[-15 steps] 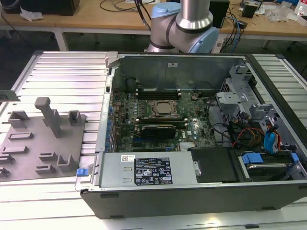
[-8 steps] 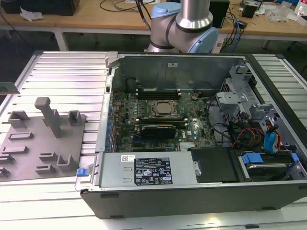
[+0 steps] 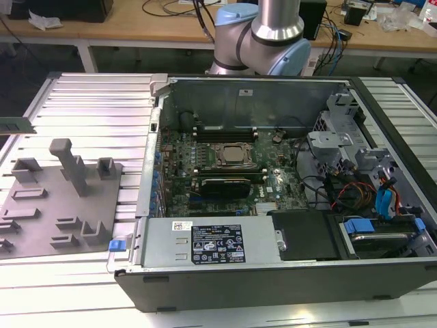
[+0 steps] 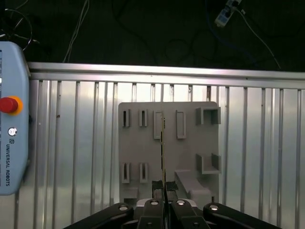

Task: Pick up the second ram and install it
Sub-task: 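Pick up the second ram and move it above second insertion slot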

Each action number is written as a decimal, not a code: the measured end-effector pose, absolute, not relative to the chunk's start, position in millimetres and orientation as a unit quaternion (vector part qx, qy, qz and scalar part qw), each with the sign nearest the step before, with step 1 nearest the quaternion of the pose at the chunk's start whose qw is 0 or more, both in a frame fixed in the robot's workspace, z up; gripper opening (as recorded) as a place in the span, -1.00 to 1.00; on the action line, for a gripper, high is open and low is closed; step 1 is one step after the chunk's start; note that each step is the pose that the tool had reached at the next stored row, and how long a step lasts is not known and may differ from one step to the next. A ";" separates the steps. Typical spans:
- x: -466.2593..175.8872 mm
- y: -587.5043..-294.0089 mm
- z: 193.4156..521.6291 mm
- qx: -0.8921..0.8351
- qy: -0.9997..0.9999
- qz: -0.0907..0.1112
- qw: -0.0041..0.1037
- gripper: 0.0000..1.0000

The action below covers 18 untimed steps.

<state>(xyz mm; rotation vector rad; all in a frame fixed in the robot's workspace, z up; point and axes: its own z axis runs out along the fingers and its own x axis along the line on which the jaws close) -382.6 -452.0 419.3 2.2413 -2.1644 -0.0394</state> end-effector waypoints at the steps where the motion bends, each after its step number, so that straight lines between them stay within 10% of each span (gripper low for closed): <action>1: -379.3 -452.1 419.3 0.719 -0.694 -0.013 0.013 -0.74; 18: -323.7 -452.1 419.2 0.719 -0.694 -0.013 0.013 -0.74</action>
